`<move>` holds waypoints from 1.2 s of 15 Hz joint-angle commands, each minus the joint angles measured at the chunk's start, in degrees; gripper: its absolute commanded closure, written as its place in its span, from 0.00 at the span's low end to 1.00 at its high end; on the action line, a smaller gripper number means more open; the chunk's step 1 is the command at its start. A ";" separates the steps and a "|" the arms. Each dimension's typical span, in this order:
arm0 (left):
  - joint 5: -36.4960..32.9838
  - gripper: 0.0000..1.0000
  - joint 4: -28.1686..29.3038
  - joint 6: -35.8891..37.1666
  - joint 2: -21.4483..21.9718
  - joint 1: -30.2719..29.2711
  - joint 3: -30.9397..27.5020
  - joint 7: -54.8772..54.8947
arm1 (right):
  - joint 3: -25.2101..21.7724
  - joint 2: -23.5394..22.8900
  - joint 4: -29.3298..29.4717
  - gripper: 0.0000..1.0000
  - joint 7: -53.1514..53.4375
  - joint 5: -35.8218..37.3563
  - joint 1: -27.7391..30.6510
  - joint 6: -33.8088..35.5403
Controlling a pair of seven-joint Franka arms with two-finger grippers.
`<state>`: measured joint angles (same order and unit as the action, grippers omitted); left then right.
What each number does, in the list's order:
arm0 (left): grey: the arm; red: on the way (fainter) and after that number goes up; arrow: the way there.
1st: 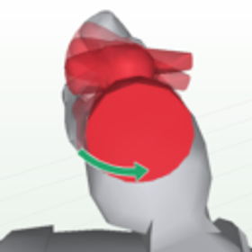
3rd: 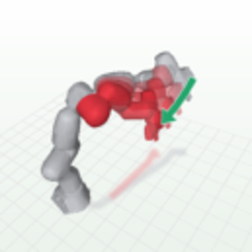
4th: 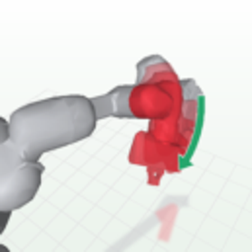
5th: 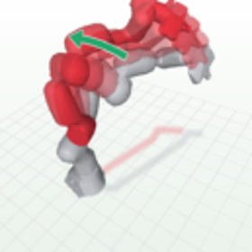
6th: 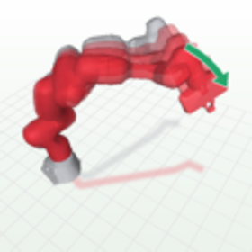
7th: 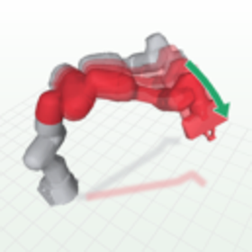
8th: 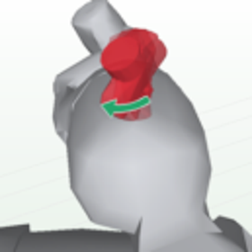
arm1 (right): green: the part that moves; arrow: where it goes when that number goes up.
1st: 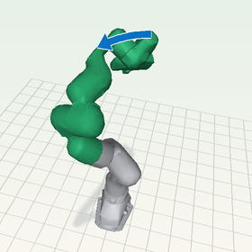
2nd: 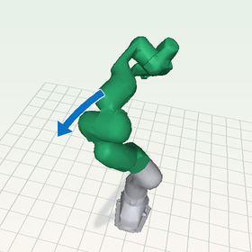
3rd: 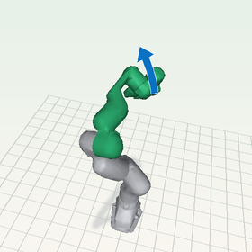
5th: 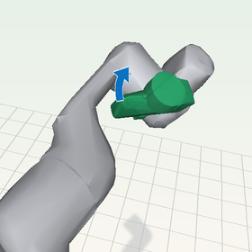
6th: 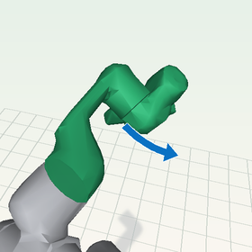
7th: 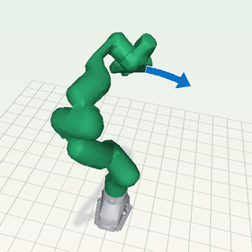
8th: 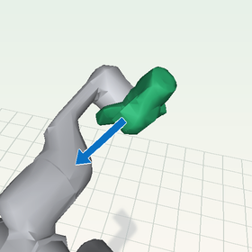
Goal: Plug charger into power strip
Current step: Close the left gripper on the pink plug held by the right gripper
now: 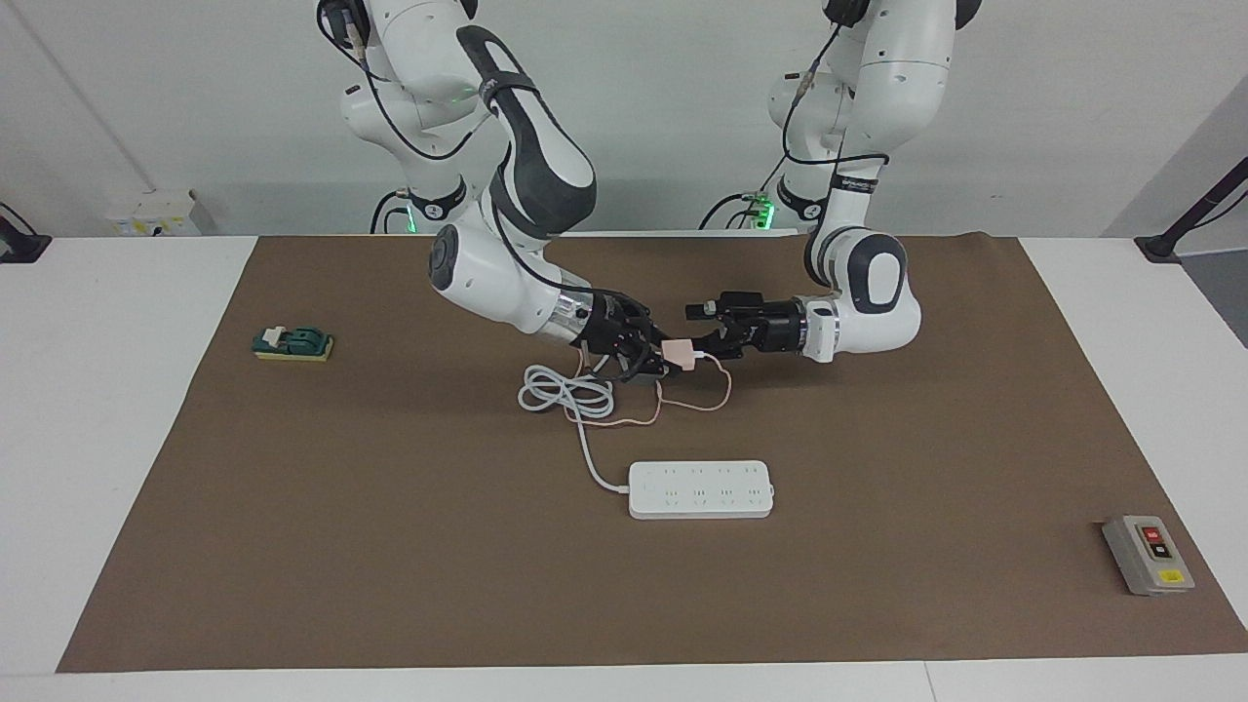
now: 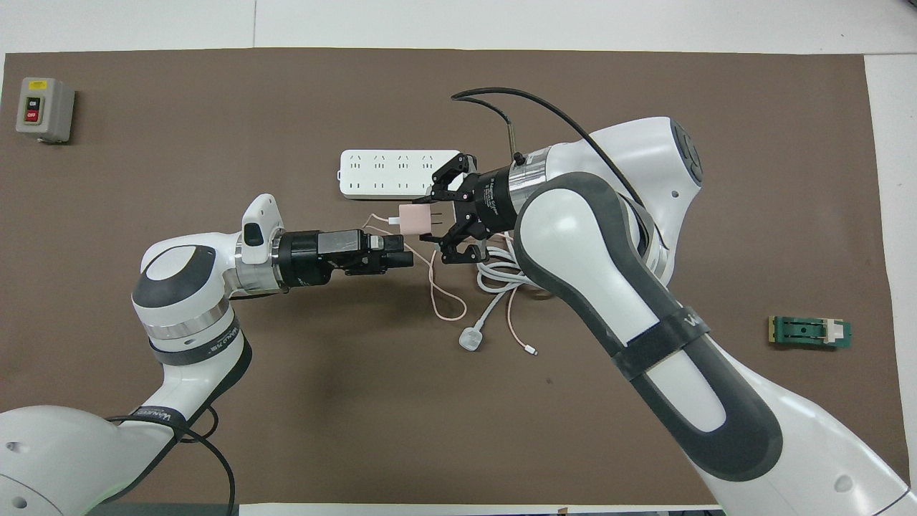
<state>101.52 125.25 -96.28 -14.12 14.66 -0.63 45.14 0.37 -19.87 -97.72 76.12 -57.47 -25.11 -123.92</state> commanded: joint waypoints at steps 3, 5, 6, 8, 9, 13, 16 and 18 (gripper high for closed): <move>1.05 0.00 -0.27 -0.04 0.41 -0.77 -0.77 -1.37 | -0.02 0.36 -0.72 1.00 0.43 -1.24 -0.29 -0.89; 0.87 0.00 -0.97 -0.48 0.15 -0.77 -0.86 -2.16 | -0.10 0.36 -0.72 1.00 0.43 -1.24 -0.29 -0.89; 0.87 0.00 -1.58 -0.92 0.06 -0.77 -0.86 -2.69 | -0.10 0.36 -0.72 1.00 0.43 -1.24 -0.29 -0.89; 0.78 0.00 -2.02 -1.97 -0.03 -0.34 -0.77 -2.87 | -0.02 0.36 -0.72 1.00 0.43 -1.24 -0.29 -0.89; 0.78 0.00 -2.55 -2.59 -0.12 -0.16 -0.77 -2.87 | -0.01 0.36 -0.72 1.00 0.43 -1.24 -0.29 -0.89; 0.70 0.00 -4.92 -4.87 -1.08 0.37 -0.69 -4.27 | -0.01 0.36 -0.72 1.00 0.43 -1.24 -0.29 -0.89; 0.70 0.00 -5.45 -5.67 -1.35 0.81 -0.69 -4.36 | -0.01 0.36 -0.72 1.00 0.43 -1.24 -0.29 -0.89; 0.52 0.00 -5.37 -5.58 -1.35 0.72 -0.69 -4.36 | -0.01 0.36 -0.72 1.00 0.43 -1.33 -0.29 -0.89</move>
<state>101.66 120.99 -100.97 -14.45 14.74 -1.00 41.62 0.37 -19.92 -97.76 76.12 -57.47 -25.14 -123.92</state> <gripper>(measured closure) 0.000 0.502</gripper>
